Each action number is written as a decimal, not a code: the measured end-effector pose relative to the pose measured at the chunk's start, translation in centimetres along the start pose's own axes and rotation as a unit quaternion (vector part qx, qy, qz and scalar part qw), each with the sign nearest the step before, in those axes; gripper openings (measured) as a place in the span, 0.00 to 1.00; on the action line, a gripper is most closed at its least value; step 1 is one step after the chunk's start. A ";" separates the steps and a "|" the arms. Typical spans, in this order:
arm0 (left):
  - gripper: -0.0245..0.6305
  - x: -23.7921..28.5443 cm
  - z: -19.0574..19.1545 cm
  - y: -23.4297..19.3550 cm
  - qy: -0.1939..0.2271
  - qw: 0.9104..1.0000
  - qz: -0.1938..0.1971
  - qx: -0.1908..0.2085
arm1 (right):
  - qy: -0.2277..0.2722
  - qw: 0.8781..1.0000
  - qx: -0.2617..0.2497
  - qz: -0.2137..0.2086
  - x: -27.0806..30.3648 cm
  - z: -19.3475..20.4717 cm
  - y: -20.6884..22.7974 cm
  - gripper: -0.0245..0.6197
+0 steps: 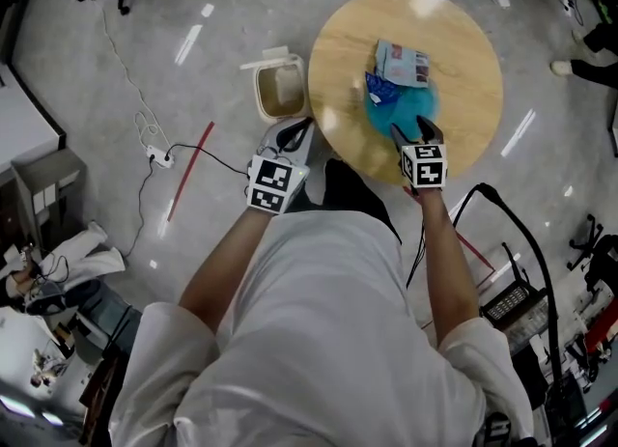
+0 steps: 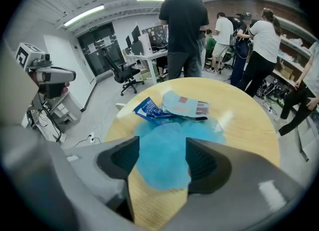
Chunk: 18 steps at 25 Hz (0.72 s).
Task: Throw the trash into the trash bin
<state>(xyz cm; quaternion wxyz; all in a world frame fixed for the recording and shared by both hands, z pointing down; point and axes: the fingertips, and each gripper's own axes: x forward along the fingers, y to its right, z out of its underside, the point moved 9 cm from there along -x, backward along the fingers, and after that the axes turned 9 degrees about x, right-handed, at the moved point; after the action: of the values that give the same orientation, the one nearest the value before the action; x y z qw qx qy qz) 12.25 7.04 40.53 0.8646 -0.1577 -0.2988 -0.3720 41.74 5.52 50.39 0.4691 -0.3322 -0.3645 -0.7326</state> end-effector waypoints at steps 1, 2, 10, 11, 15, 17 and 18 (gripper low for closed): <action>0.04 0.1 0.1 0.1 -0.002 1.000 -0.001 -0.002 | -0.006 1.000 0.001 0.001 0.4 0.0 0.3 0.51; 0.04 0.2 0.2 0.1 -0.003 1.000 -0.002 -0.003 | -0.011 1.000 0.002 0.001 0.8 0.0 0.5 0.55; 0.04 1.8 0.9 0.5 -0.014 1.000 -0.008 -0.014 | -0.076 0.997 0.004 0.004 4.9 1.2 2.2 0.65; 0.04 1.8 0.8 0.4 -0.014 1.000 -0.008 -0.017 | -0.087 0.996 0.002 0.003 5.2 1.2 2.1 0.65; 0.04 1.7 0.5 0.1 -0.013 1.000 -0.010 -0.022 | -0.082 0.996 -0.002 0.029 4.9 0.8 2.4 0.34; 0.04 1.7 0.7 0.1 -0.015 1.000 -0.011 -0.023 | -0.075 0.996 -0.002 0.042 4.6 0.8 2.6 0.14; 0.04 1.7 0.9 0.0 -0.015 1.000 -0.012 -0.024 | -0.075 0.996 -0.002 0.043 4.6 0.8 2.7 0.08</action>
<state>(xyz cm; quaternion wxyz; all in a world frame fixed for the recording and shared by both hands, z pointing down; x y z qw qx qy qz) 12.87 6.52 42.29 0.8515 -0.1805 -0.3049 -0.3866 42.84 3.37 55.21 0.4705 -0.4028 -0.3825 -0.6856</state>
